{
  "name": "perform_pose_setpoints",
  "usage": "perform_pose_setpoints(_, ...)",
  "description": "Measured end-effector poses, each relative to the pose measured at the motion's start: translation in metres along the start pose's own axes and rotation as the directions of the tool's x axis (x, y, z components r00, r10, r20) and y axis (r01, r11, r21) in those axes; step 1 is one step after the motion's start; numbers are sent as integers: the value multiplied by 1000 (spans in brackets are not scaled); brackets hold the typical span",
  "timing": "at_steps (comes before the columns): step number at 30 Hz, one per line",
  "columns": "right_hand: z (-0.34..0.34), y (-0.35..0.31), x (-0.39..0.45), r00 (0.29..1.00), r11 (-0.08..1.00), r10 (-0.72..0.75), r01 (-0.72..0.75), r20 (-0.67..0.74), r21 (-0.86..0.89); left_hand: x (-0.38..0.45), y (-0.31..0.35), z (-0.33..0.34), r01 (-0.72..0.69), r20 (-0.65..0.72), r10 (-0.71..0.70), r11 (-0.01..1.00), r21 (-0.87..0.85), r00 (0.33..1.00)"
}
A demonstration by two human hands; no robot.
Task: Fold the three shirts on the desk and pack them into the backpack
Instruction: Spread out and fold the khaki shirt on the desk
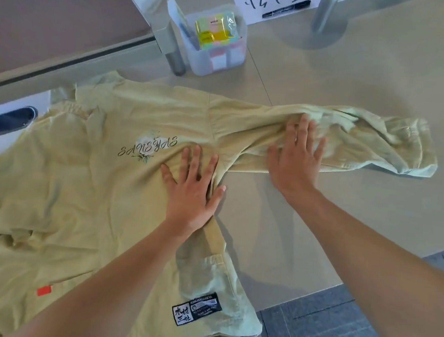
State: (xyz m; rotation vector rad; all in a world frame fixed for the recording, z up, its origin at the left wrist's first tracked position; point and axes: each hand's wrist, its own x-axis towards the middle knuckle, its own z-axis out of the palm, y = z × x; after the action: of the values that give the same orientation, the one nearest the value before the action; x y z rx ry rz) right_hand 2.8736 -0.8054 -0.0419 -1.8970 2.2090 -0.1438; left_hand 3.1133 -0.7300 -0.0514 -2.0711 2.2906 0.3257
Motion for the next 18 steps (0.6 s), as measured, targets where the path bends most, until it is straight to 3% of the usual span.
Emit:
perform_pose_setpoints(6,27,-35,-1,1000,996,-5,4,-5,-89,-8,-3,7,0,-37,0,1000,15,999)
perform_pose_setpoints(11,22,-35,41,990,986,-134,138,53,-96,-7,-5,7,-2,-24,2,1000,-5,1000)
perform_pose_setpoints(13,21,-39,44,991,989,-124,128,55,-75,-6,-3,4,12,-5,-12,999,-43,1000)
perform_pose_setpoints(16,11,-61,30,997,997,-59,61,-51,37,-9,-6,-7,31,-17,-34,987,-155,999)
perform_pose_setpoints(18,3,-85,19,970,977,-173,192,-171,98,-10,-20,-17,90,-88,-113,969,-231,990)
